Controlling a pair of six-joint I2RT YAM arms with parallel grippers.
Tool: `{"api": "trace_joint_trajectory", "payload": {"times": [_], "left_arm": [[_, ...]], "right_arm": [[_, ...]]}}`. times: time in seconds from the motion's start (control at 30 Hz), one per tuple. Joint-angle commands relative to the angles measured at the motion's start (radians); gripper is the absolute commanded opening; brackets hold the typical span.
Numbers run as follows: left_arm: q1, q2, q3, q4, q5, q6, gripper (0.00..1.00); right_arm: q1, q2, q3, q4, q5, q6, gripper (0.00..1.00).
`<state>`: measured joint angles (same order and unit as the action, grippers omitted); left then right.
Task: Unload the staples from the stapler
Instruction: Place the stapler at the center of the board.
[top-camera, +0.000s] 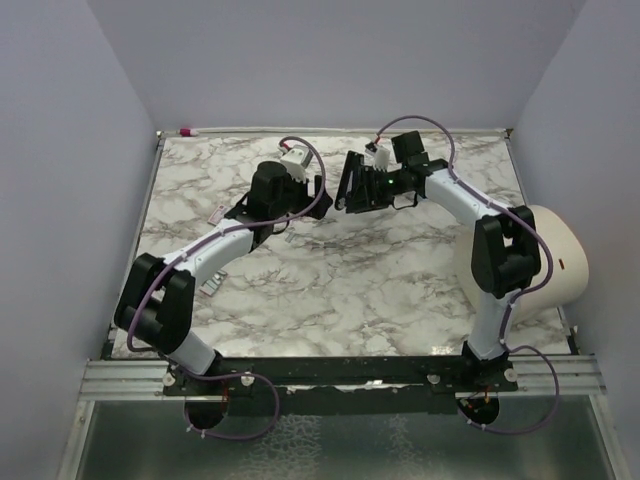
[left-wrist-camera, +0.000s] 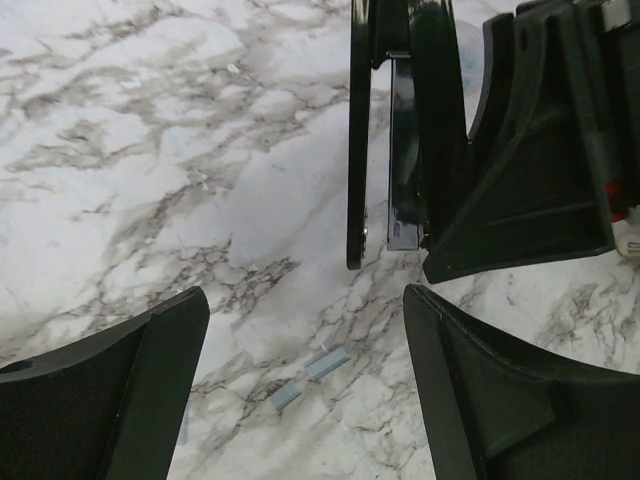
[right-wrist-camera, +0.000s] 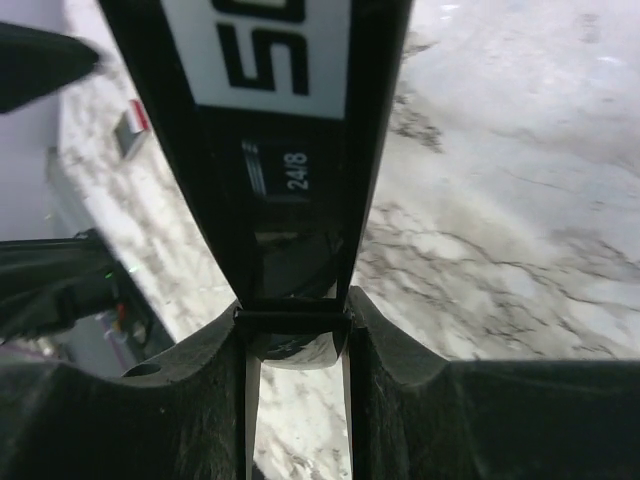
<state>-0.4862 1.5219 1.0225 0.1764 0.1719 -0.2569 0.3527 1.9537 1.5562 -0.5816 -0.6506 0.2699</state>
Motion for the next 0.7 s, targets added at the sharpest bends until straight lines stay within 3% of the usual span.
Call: {"api": "trace_joint_trajectory", "payload": {"times": [0.0, 0.2, 0.43, 0.53, 0.67], "left_arm": [[-0.004, 0.055, 0.016, 0.039, 0.131, -0.059, 0.82], [-0.005, 0.099, 0.03, 0.041, 0.172, -0.042, 0.79], [-0.004, 0.11, 0.074, -0.103, -0.076, 0.118, 0.57], [-0.005, 0.108, 0.073, -0.111, -0.119, 0.181, 0.56], [-0.029, 0.121, 0.075, -0.1, -0.059, 0.233, 0.56]], "right_arm": [[0.011, -0.087, -0.072, 0.215, -0.262, 0.053, 0.01], [0.011, -0.108, -0.106, 0.268, -0.329, 0.091, 0.01], [0.01, -0.159, -0.113, 0.208, -0.376, 0.045, 0.01], [0.005, -0.179, -0.123, 0.189, -0.402, 0.028, 0.01], [0.005, -0.18, -0.131, 0.189, -0.483, 0.027, 0.01]]}}
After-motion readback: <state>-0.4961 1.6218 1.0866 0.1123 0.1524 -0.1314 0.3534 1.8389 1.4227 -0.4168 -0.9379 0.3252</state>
